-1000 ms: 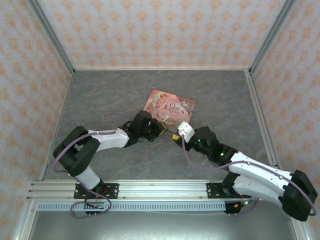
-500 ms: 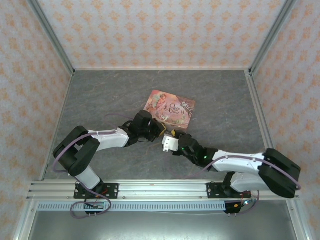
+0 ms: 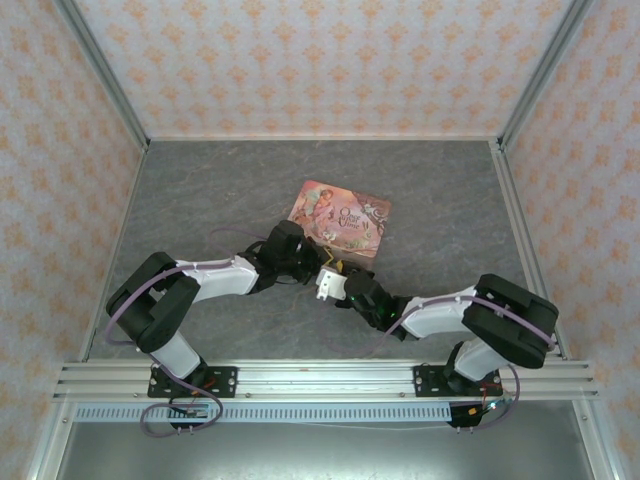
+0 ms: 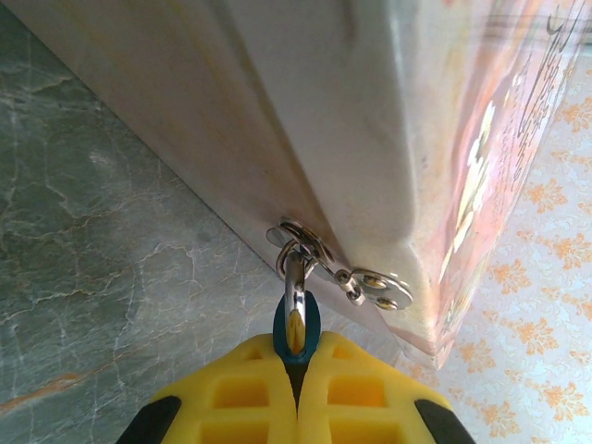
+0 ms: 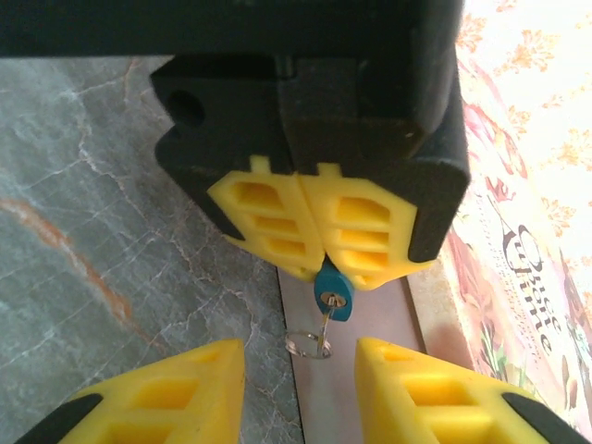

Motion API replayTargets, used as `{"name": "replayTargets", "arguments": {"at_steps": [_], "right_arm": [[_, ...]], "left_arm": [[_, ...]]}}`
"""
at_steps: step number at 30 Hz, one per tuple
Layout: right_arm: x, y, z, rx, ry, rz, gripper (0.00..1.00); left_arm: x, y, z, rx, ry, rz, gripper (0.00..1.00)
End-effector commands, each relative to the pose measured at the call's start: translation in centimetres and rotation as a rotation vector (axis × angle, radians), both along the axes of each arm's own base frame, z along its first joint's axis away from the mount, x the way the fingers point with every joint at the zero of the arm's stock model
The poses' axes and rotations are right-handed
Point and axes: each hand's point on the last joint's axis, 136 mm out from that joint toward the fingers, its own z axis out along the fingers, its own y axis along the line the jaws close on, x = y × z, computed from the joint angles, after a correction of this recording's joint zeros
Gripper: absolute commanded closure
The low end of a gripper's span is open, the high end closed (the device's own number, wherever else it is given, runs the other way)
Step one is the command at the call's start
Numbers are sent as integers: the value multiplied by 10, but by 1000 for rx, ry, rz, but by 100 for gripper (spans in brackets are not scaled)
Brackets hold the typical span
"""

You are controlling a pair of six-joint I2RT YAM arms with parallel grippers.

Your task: Unlock a padlock with a key

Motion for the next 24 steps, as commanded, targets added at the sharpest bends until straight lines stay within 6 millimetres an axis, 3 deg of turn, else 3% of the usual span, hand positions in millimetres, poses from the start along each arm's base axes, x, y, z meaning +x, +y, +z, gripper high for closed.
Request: {"name": "replayTargets", "arguments": {"at_steps": [1, 11, 18, 24], "right_arm": [[9, 6, 12, 72, -38, -47, 65], [19, 7, 7, 100, -48, -91, 74], [21, 7, 9, 150, -39, -112, 94], [23, 2, 12, 197, -24, -144, 100]], "left_arm": [[6, -12, 34, -69, -59, -22, 100], [4, -12, 32, -67, -52, -26, 100], [4, -12, 31, -66, -50, -27, 100], [3, -11, 30, -65, -47, -27, 100]]}}
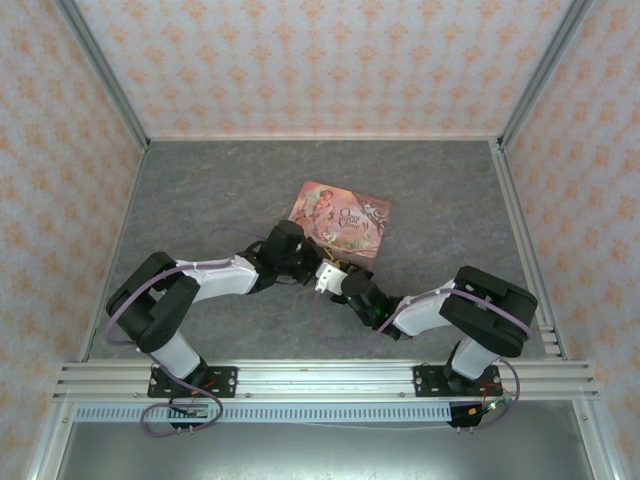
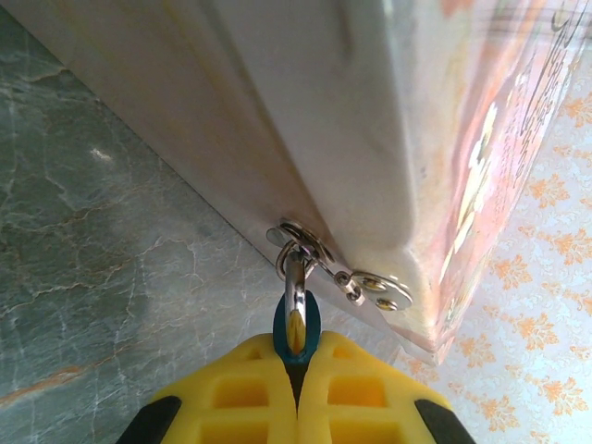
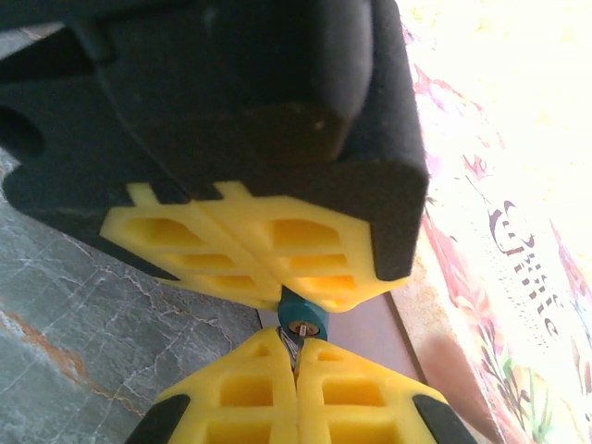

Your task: Unlock a padlock with a key

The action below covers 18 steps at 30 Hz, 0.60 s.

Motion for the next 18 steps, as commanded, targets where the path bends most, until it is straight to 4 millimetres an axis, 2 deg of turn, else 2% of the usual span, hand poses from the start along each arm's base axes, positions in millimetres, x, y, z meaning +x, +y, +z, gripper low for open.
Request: {"name": "replayTargets", "arguments": {"at_steps": [1, 8, 18], "right_arm": [[8, 0, 17, 106, -16, -44, 100], [7, -2, 22, 218, 43, -47, 100], [-2, 8, 21, 461, 250, -13, 100]], "left_arm": [[5, -10, 30, -60, -57, -15, 100], [5, -10, 30, -59, -58, -17, 100], [3, -9, 25, -52, -50, -17, 100]]}}
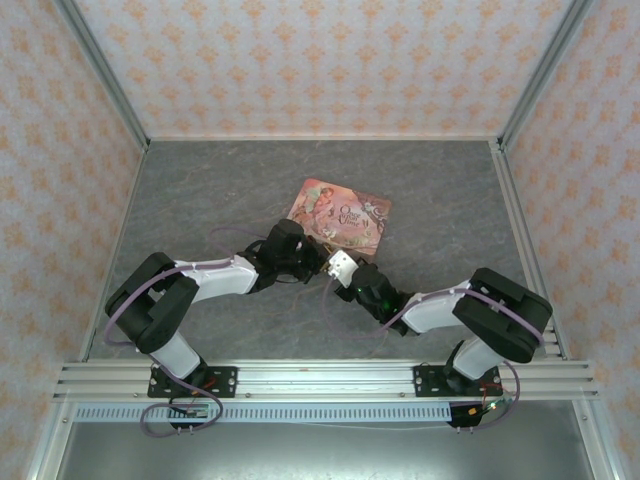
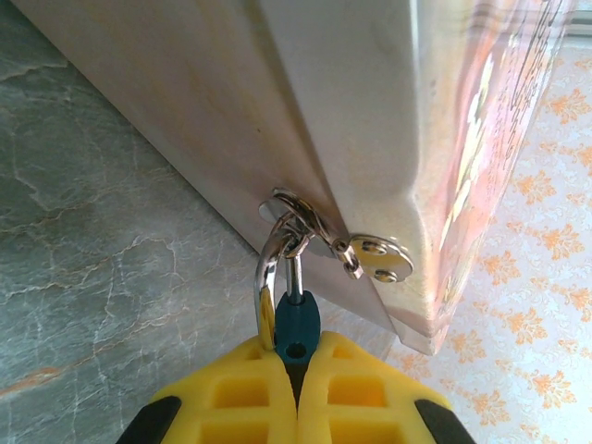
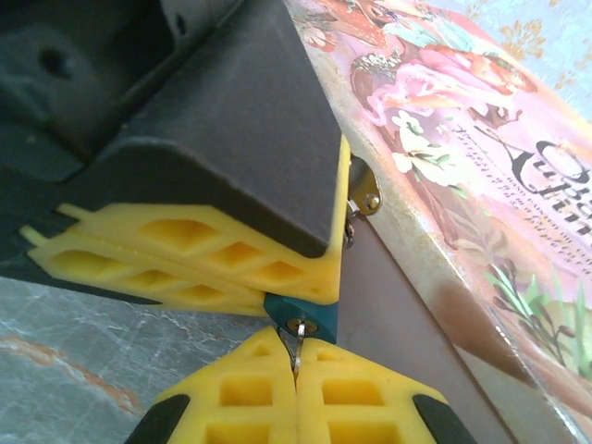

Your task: Unlock a padlock with a key

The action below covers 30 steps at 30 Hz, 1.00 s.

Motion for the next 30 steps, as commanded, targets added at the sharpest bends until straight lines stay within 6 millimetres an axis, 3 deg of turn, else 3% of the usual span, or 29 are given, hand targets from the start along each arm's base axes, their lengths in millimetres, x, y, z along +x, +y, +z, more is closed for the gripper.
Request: {"name": "replayTargets", "arguments": {"at_steps": [1, 9, 18, 30], "right_arm": [[-3, 11, 16, 170, 61, 5, 100], [-4, 12, 12, 233, 118, -12, 100], [-4, 12, 1, 295, 213, -68, 100], [-11, 18, 5, 521, 346, -108, 100]], "left_arm": [[0, -7, 19, -38, -34, -16, 100], [-1, -5, 16, -21, -36, -17, 100], [-3, 13, 26, 101, -107, -35, 68], [-9, 51, 25, 238, -131, 6, 42]]}}
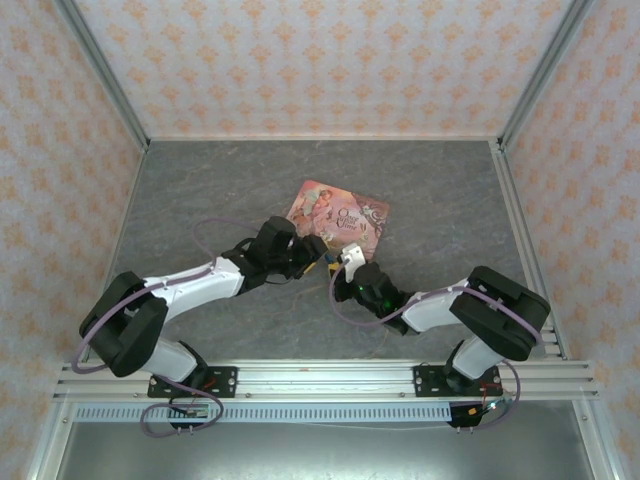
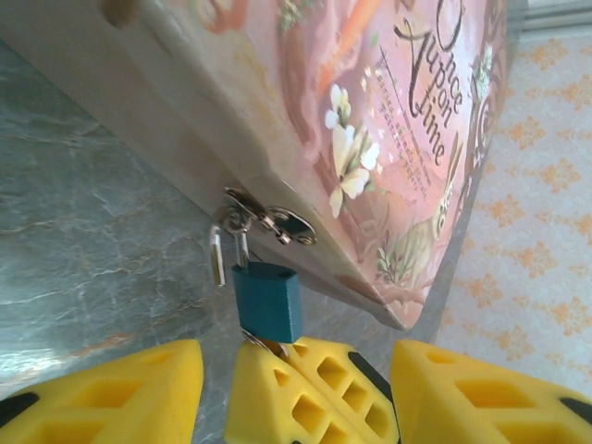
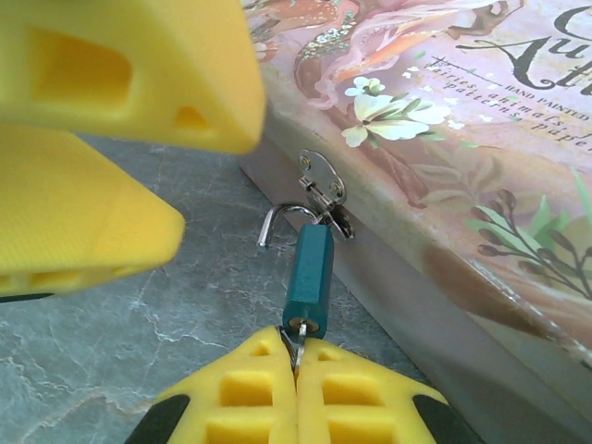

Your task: Unlock a padlock with a key

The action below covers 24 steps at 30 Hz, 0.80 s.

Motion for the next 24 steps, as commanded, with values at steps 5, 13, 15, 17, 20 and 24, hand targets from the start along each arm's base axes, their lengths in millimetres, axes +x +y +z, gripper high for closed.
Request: {"name": "replayTargets", "arguments": {"at_steps": [5, 13, 15, 17, 20, 24], "right_arm": [[-9, 8, 10, 243, 134, -35, 100], [-13, 4, 10, 424, 265, -111, 100], [-13, 4, 9, 462, 304, -133, 100], [-13, 5, 8, 490, 336, -145, 100], [-14, 5, 6, 521, 377, -167, 100], [-14, 1, -3, 527, 436, -220, 100]], "left_arm": [[-3, 39, 1, 178, -52, 52, 37], [-5, 60, 9, 276, -84, 69, 34], [-5, 62, 10, 289, -90, 70, 34], [-5, 63, 11, 296, -90, 70, 33], [-5, 63, 11, 300, -88, 67, 33], [-3, 64, 10, 299, -82, 71, 32]]}}
